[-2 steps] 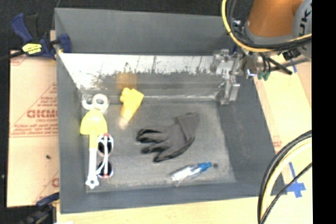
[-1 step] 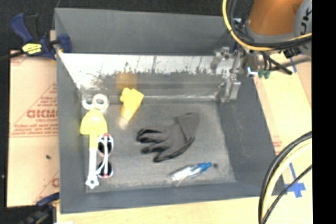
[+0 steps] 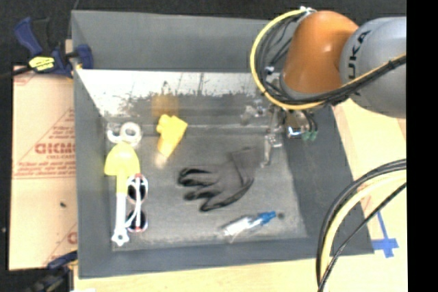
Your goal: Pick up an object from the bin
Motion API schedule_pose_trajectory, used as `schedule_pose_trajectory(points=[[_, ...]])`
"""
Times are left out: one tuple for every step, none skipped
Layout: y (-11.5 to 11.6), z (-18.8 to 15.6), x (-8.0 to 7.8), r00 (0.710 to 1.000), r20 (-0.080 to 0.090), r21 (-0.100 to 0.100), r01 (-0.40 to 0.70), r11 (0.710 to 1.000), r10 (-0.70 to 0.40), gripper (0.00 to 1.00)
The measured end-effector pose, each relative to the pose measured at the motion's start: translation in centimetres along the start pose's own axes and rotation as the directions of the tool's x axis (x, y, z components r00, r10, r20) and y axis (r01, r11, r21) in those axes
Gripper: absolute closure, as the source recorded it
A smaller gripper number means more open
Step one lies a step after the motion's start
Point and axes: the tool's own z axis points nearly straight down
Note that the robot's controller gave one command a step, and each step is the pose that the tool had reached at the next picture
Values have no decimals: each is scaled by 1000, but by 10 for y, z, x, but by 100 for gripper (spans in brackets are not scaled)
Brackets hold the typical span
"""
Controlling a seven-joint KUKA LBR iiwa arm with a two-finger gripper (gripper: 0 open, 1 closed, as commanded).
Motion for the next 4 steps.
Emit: schedule_pose_trajectory(points=[[28,-9,20,920,1,1,392,920,-392,0],[27,2,-3,794,5,5,607,794,-607,0],[75,73,29,793,7,5,610,793,-610,0],[57,71,-1,483,8,17,875,483,-875,100]])
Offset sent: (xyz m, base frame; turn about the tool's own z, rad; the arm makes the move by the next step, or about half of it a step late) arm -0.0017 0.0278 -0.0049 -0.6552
